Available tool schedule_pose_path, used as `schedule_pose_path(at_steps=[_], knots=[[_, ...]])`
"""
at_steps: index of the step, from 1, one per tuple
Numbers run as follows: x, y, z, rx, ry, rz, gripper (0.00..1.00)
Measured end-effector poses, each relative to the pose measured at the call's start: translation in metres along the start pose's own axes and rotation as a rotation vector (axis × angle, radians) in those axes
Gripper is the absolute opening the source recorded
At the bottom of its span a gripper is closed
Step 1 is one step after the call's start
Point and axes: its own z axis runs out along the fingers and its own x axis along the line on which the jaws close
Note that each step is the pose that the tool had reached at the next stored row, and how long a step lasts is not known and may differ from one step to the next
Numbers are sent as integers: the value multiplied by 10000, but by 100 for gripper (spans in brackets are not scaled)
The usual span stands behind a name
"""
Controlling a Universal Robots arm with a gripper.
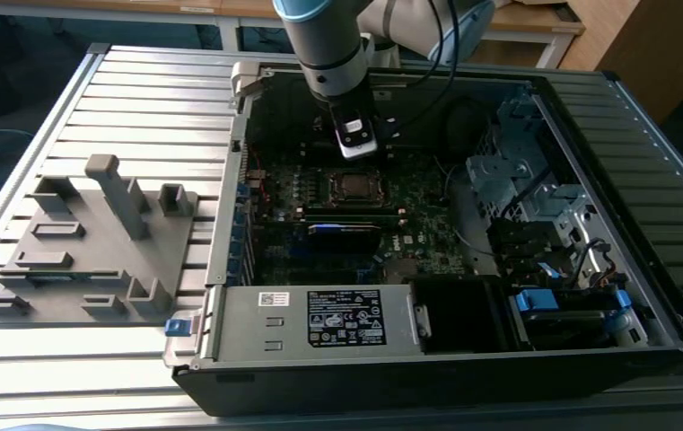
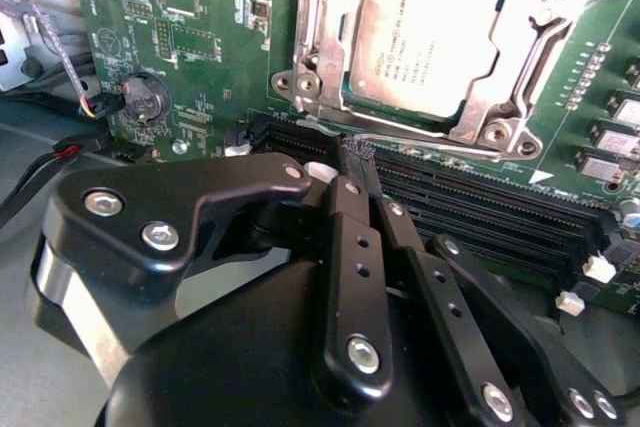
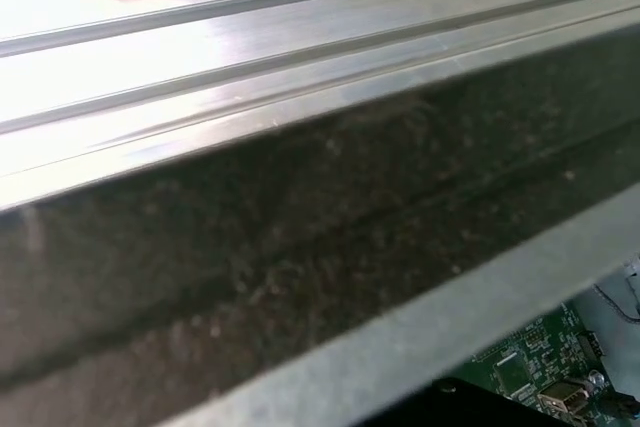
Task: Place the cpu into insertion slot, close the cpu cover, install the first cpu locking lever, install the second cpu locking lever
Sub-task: 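Install the first cpu locking lever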
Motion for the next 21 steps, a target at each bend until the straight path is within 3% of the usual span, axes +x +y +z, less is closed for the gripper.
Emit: schedule_pose_path(at_steps=[21], knots=[[7, -13, 31, 35, -18, -12, 11]])
